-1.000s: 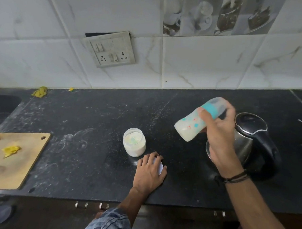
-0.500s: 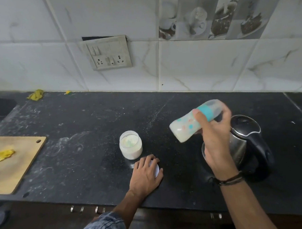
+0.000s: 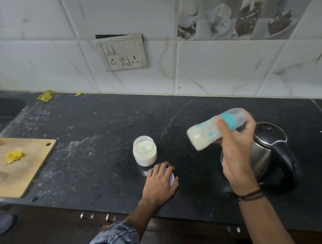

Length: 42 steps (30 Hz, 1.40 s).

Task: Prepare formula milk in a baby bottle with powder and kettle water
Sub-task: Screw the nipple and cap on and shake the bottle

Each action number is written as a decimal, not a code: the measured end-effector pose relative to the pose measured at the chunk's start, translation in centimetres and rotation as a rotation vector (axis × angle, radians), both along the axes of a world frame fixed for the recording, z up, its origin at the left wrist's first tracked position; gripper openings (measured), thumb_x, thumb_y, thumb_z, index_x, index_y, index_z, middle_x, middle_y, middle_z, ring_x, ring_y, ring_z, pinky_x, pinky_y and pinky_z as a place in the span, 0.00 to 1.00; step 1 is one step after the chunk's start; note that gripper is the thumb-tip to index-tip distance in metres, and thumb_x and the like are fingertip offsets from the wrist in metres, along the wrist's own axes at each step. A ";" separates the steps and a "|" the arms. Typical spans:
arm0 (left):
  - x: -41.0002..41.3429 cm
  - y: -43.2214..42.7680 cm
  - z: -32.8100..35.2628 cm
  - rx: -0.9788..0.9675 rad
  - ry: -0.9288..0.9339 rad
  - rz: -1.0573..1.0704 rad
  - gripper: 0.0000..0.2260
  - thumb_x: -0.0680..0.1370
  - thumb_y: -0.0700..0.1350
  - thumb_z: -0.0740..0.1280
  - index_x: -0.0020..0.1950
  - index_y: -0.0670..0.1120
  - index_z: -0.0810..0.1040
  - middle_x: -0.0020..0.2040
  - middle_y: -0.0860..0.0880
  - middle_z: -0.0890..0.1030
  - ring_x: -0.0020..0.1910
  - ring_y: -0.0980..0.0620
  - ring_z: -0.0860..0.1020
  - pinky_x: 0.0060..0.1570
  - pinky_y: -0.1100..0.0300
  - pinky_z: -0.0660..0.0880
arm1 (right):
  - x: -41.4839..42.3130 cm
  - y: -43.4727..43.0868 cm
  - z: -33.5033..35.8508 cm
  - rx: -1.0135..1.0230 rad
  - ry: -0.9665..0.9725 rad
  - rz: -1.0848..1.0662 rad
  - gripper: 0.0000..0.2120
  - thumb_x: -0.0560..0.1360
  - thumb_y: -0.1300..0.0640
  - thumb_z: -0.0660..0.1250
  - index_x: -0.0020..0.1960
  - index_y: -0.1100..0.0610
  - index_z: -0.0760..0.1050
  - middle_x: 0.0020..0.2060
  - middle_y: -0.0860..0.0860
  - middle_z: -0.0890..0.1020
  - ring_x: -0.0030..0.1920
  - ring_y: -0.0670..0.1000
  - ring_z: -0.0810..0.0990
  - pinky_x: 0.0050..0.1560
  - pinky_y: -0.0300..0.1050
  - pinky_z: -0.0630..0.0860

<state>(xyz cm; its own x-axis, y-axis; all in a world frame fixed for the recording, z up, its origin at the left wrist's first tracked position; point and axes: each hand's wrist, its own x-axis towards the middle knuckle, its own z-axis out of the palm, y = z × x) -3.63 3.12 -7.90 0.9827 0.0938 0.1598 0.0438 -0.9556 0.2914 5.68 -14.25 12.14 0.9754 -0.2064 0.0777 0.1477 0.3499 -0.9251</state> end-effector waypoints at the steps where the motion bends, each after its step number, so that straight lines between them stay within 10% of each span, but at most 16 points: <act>1: 0.0 0.1 0.0 -0.005 0.000 0.001 0.21 0.81 0.62 0.58 0.67 0.53 0.76 0.69 0.53 0.74 0.66 0.49 0.74 0.64 0.52 0.71 | -0.1 0.1 -0.1 -0.002 0.010 0.015 0.34 0.71 0.53 0.78 0.72 0.49 0.66 0.49 0.39 0.86 0.52 0.46 0.87 0.41 0.44 0.83; 33: -0.1 -0.1 0.1 0.045 -0.128 0.007 0.15 0.78 0.57 0.69 0.61 0.51 0.82 0.63 0.52 0.80 0.59 0.49 0.80 0.57 0.52 0.78 | 0.4 -0.5 1.7 0.084 0.018 0.008 0.28 0.76 0.56 0.76 0.70 0.51 0.67 0.46 0.39 0.86 0.48 0.44 0.86 0.39 0.44 0.82; 42: 0.0 0.0 -0.3 0.035 -0.150 0.005 0.16 0.78 0.58 0.65 0.60 0.52 0.81 0.62 0.53 0.80 0.57 0.49 0.79 0.55 0.52 0.78 | 0.5 -1.0 2.6 0.111 -0.095 -0.106 0.30 0.73 0.55 0.77 0.69 0.49 0.67 0.59 0.51 0.81 0.54 0.49 0.85 0.50 0.50 0.83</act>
